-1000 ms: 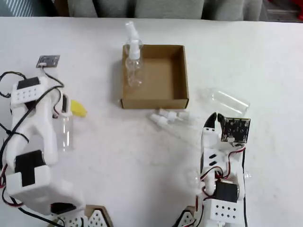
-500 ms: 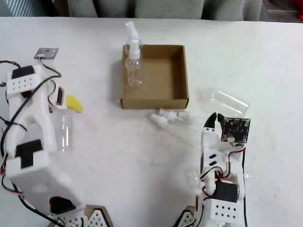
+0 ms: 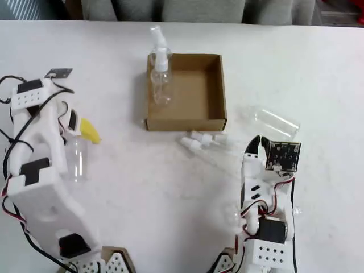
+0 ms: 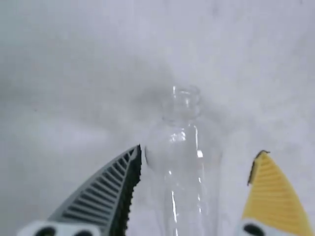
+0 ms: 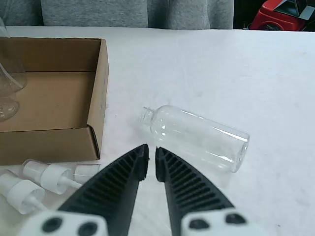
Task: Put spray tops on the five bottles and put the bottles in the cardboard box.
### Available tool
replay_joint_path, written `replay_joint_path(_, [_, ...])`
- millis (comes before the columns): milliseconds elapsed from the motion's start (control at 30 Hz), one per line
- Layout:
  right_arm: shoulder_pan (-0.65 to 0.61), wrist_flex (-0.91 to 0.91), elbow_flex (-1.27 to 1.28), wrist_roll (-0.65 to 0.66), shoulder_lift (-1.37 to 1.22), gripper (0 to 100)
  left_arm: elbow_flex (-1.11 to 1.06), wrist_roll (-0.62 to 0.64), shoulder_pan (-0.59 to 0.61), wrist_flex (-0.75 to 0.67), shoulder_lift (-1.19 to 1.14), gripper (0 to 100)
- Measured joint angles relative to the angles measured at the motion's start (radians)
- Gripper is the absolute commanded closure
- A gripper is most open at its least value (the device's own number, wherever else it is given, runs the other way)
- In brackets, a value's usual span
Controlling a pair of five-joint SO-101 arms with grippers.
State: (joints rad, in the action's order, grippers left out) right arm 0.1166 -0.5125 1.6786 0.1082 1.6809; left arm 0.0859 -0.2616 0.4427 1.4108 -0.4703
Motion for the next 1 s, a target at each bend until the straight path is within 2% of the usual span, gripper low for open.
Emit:
replay_joint_path(300, [0.000,0.000,0.000,0.000,0.000,98.3,-0.110,0.000,-0.006,-0.183,0.000,66])
replay_joint_path(533, [0.000,0.000,0.000,0.000,0.000,98.3,-0.170,0.000,-0.012,-0.264,0.003,66])
replay_joint_path(633, [0.000,0.000,0.000,0.000,0.000,98.3,-0.186,-0.006,-0.020,-0.275,0.005,73])
replay_joint_path(767, [0.000,0.000,0.000,0.000,0.000,98.3,-0.187,-0.009,-0.032,-0.273,0.008,93])
replay_joint_path(867, [0.000,0.000,0.000,0.000,0.000,98.3,-0.187,-0.012,-0.044,-0.272,0.012,90])
replay_joint_path(1000, [0.000,0.000,0.000,0.000,0.000,98.3,-0.186,-0.012,-0.052,-0.259,0.012,94])
